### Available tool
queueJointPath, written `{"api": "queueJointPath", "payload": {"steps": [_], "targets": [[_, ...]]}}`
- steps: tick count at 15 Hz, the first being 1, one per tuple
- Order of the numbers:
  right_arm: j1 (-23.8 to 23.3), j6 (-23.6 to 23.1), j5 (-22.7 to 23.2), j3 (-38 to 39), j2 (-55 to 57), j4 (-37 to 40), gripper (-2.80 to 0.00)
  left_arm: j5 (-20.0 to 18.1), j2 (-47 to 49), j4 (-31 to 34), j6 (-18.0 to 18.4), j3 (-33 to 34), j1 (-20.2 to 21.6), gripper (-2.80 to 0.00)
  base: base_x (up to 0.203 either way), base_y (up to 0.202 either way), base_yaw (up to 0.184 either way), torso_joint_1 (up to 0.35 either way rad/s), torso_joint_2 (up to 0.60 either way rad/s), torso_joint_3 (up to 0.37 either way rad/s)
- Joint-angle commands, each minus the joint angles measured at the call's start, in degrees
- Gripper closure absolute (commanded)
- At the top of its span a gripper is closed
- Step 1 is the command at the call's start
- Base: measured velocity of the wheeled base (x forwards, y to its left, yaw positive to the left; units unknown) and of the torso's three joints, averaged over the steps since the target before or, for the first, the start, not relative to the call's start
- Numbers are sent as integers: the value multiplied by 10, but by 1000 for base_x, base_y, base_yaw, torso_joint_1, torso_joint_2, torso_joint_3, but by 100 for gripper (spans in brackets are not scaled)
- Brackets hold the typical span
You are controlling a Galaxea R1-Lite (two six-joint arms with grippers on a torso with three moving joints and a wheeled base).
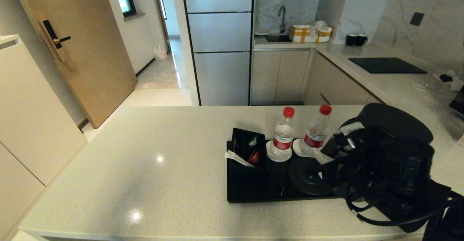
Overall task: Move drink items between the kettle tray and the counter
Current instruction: Place it on the right
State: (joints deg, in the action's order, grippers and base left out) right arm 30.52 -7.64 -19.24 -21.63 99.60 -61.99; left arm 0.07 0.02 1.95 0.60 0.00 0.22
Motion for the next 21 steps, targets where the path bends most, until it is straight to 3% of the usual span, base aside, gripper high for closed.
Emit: {"api": "queueJointPath", "payload": {"steps": [1, 3, 6, 10, 13, 15, 18, 21], "targets": [[-41, -5, 1, -15, -53, 31, 0, 0, 0, 0, 0, 0, 0, 0, 0, 0, 0, 0, 0, 0], [-98, -18, 2, -33, -76, 62, 0, 0, 0, 1, 0, -1, 0, 0, 0, 0, 0, 0, 0, 0], [-221, -51, 8, -45, -85, 75, 0, 0, 0, 0, 1, 0, 0, 0, 0, 0, 0, 0, 0, 0], [-359, -60, 56, -46, -58, 74, 0, 0, 0, 0, 0, 0, 0, 0, 0, 0, 0, 0, 0, 0], [-420, -57, 60, -52, 20, 52, 0, 0, 0, 0, 0, 0, 0, 0, 0, 0, 0, 0, 0, 0], [-445, -57, 60, -62, 85, -2, 0, 0, 0, 0, 0, -1, 0, 0, 0, 0, 0, 0, 0, 0], [-472, -59, 59, -79, 181, -73, 0, 0, 0, 0, 0, 0, 0, 0, 0, 0, 0, 0, 0, 0], [-490, -60, 56, -139, 237, -85, 0, 0, 0, 0, 0, 0, 0, 0, 0, 0, 0, 0, 0, 0]]}}
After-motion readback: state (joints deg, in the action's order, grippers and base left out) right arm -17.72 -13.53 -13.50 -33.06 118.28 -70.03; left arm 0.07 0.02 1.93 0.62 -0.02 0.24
